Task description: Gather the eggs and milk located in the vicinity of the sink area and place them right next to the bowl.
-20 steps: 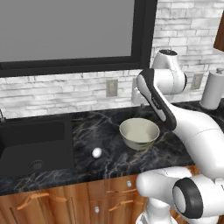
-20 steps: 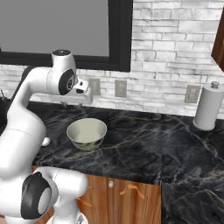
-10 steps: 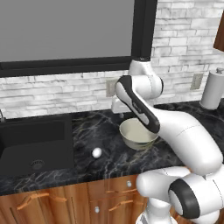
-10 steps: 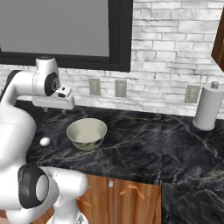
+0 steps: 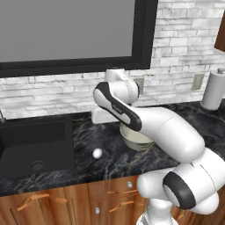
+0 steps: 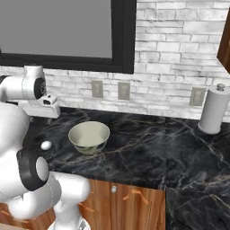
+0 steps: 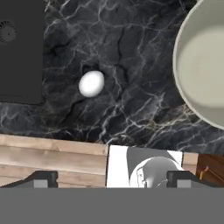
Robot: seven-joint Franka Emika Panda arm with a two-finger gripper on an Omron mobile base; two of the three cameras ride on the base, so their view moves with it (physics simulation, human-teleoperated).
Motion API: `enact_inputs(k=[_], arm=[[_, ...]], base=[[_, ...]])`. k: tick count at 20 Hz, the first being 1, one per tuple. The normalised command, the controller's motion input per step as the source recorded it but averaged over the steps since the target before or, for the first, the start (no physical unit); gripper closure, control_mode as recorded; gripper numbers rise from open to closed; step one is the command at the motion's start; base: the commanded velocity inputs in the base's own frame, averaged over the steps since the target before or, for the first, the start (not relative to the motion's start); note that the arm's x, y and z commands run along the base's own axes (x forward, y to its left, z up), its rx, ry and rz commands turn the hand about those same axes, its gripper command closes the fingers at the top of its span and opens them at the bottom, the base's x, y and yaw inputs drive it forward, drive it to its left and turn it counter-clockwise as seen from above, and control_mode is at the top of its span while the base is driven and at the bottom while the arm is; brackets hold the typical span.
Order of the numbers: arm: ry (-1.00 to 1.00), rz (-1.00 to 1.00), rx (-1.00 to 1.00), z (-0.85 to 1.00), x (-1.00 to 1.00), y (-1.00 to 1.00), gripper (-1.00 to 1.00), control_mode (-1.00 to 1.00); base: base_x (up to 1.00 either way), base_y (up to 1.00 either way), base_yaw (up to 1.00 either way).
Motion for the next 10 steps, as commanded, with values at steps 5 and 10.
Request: enact_inputs(k=[5, 10], arm=[[0.05, 0.06, 0.00, -0.55, -0.10, 0.13, -1.00, -1.00], [-0.04, 0.00, 0.00, -0.41, 0.00, 0.01, -1.00, -1.00]], base=[[0.00, 0.00, 0.00], [0.00, 0.00, 0.00]])
